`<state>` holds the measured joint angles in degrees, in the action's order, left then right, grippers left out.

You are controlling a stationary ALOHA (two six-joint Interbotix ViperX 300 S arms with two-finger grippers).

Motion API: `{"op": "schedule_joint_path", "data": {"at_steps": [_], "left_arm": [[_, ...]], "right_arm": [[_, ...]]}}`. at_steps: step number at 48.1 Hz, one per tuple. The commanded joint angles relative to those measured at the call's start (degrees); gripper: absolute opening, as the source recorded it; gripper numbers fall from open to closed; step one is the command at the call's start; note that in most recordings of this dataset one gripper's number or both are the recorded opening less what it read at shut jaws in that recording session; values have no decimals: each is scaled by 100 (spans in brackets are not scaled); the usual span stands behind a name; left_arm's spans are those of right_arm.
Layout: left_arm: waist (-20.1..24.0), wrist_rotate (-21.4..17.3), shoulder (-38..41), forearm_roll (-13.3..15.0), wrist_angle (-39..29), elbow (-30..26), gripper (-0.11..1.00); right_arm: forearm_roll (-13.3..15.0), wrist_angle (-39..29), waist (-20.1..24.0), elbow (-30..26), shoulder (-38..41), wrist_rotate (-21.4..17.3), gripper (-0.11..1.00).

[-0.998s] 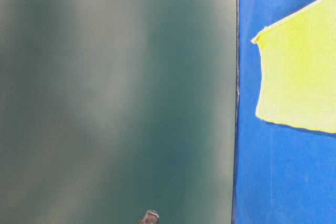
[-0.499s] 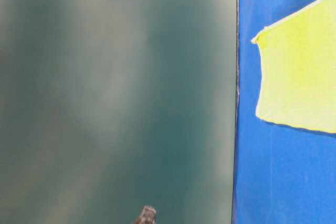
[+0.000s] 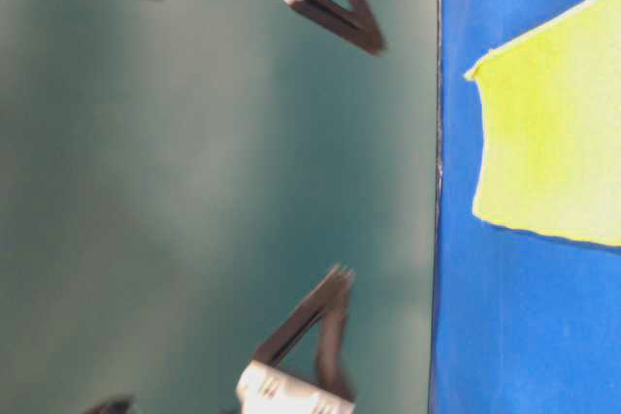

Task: Fold the yellow towel.
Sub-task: 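Grasp the two far corners of the towel strip with both grippers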

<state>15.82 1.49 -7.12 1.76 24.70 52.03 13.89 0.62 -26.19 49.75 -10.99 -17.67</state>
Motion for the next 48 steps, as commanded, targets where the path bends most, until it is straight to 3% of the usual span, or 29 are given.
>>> {"op": "schedule_joint_path", "data": {"at_steps": [1,20,34,37,41,48], "left_arm": [[167,-9,404,-9,26,-352,76],[686,0,2232,-9,62,-1389,76],[782,0,2786,-9,53,-1723,72],[782,-9,2821,-9,26,-1749,64],[782,-26,2874,-18,9,-1749,43],[773,-176,2900,-18,-44,-1749,7]], "right_arm": [[53,-88,-44,-299,343,9,64],[105,-88,-308,-747,1556,18,64],[79,-9,-369,-791,1854,0,64],[79,9,-369,-791,1854,0,62],[88,9,-369,-782,1854,0,54],[88,-18,-343,-747,1846,0,14]]}}
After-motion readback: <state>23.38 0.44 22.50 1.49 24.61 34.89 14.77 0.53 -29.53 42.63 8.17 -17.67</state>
